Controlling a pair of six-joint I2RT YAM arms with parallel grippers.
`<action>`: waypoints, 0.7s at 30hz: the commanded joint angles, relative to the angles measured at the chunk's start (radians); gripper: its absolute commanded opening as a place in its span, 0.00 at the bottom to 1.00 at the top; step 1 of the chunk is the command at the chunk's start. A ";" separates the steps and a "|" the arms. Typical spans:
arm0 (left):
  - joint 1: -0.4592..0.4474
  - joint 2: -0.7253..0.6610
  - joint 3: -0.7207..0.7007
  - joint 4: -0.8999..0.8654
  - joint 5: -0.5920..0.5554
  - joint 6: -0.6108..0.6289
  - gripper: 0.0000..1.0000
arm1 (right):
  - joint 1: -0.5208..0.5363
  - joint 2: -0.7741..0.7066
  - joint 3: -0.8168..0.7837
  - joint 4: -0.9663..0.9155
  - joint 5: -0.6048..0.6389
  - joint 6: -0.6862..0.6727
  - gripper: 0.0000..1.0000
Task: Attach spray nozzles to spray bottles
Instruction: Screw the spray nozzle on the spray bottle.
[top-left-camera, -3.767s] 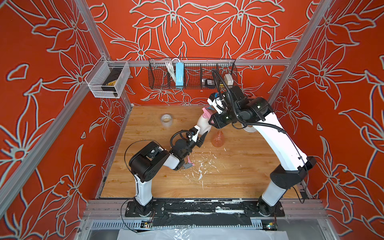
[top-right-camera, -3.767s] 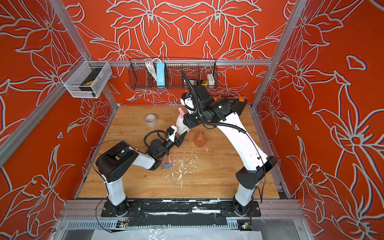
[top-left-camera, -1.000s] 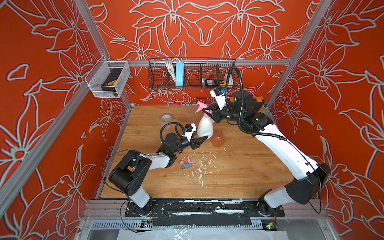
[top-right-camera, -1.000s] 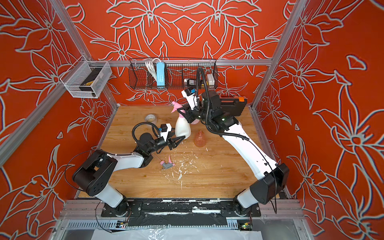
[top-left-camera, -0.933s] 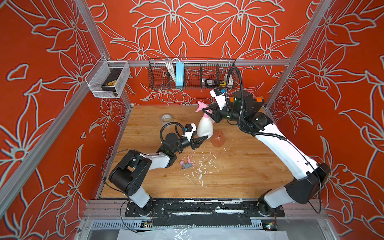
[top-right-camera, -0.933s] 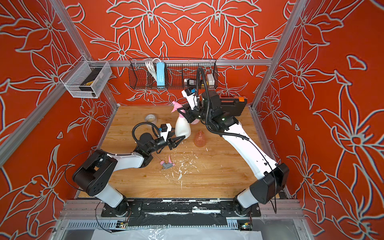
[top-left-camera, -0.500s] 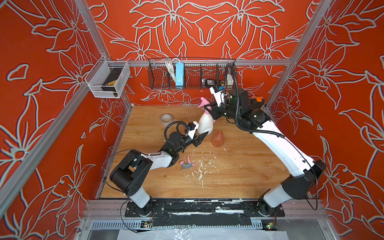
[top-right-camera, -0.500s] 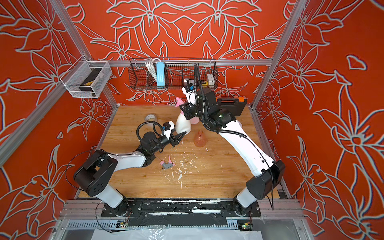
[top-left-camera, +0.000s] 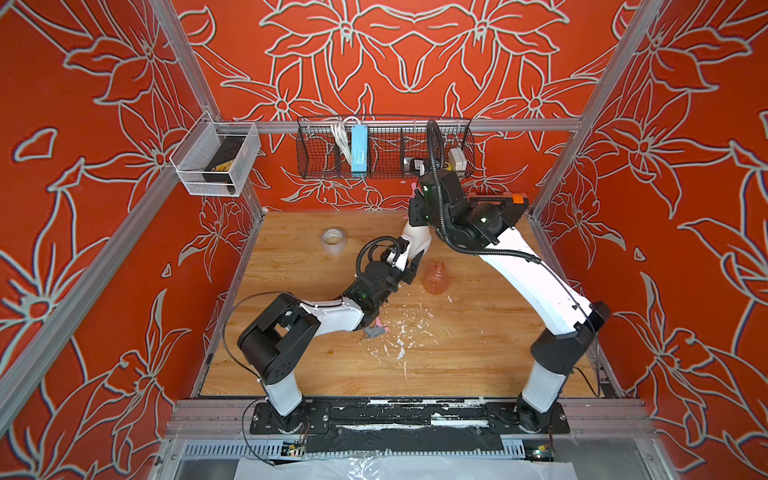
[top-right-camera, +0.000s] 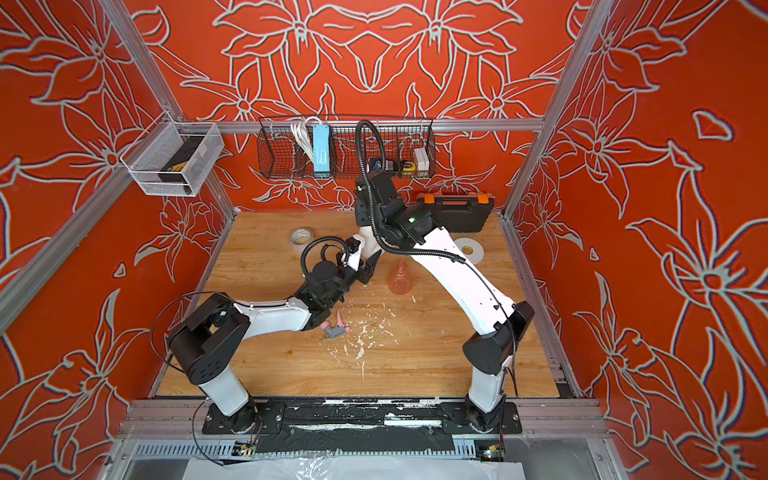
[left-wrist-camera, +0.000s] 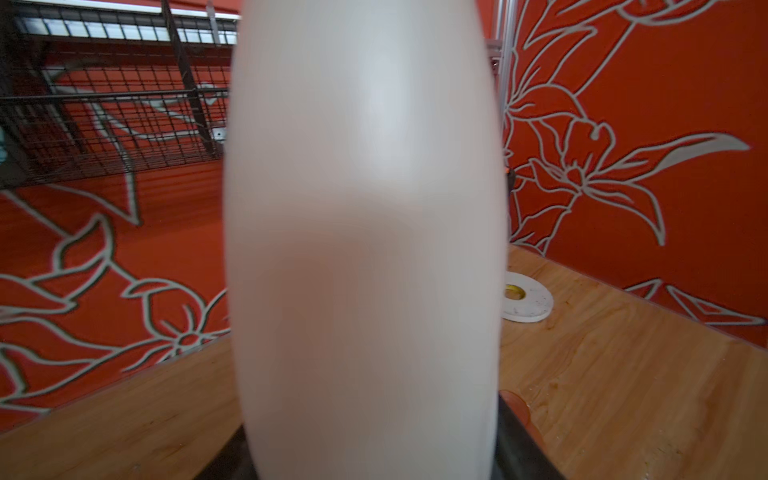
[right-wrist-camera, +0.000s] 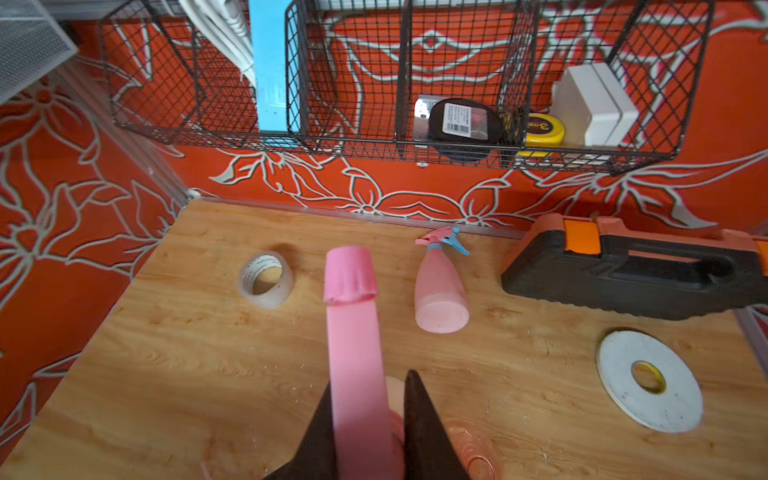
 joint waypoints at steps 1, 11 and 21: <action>-0.014 -0.018 0.075 0.151 -0.128 0.015 0.36 | 0.055 0.101 0.037 -0.360 0.062 0.122 0.00; -0.014 -0.031 -0.006 0.201 -0.032 0.020 0.36 | 0.053 0.087 0.082 -0.327 0.040 0.011 0.17; -0.014 -0.030 -0.084 0.178 0.025 0.016 0.36 | 0.020 0.073 0.160 -0.313 -0.019 -0.146 0.39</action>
